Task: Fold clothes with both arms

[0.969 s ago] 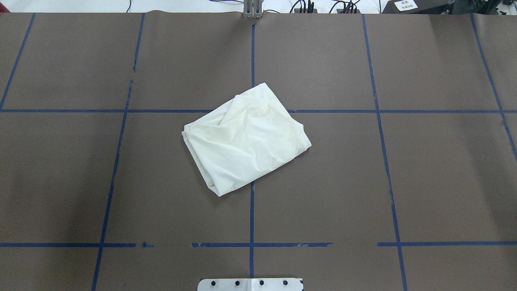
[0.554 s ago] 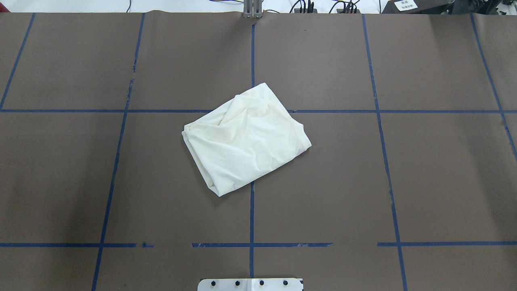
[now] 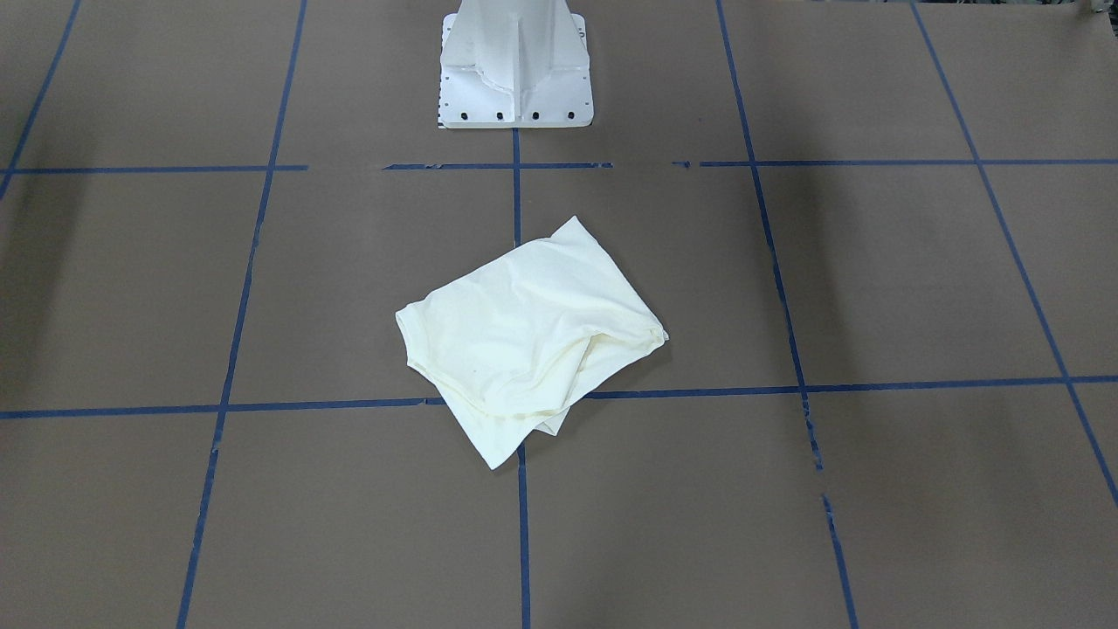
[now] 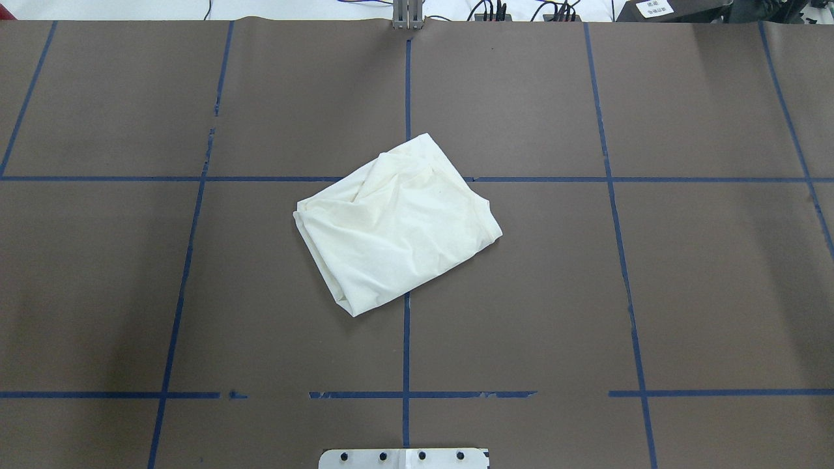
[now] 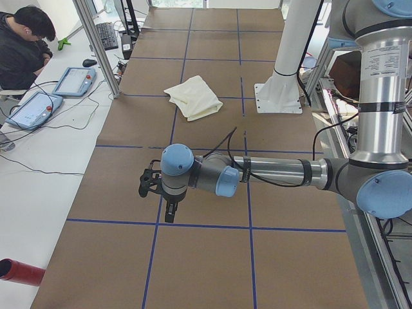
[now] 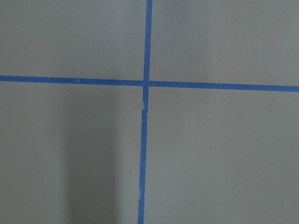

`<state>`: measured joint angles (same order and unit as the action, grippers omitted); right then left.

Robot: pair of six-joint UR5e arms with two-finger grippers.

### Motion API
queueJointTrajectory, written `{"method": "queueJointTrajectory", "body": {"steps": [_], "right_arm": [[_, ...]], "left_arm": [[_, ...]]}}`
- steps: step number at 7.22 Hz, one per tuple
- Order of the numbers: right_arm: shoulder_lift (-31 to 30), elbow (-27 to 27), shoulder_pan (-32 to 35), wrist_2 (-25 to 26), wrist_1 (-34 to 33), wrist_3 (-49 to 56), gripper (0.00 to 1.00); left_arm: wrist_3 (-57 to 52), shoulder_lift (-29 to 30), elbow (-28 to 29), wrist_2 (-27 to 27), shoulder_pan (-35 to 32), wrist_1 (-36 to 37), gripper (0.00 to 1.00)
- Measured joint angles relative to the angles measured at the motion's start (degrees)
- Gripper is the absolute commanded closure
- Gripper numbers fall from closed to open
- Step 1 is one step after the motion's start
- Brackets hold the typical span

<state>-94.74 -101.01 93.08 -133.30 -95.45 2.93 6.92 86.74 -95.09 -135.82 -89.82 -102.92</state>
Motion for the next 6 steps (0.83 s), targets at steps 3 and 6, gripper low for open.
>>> {"method": "queueJointTrajectory", "body": {"steps": [3,6], "right_arm": [[0.0,-0.05,0.0,-2.14,0.07,-4.1,0.0],[-0.16,0.13,-0.26,-2.88,-0.03,-5.02,0.0]], "left_arm": [[0.19,0.01,-0.08,0.03,-0.06,0.0,0.0],[0.2,-0.04,-0.09,0.03,-0.08,0.0,0.0]]}}
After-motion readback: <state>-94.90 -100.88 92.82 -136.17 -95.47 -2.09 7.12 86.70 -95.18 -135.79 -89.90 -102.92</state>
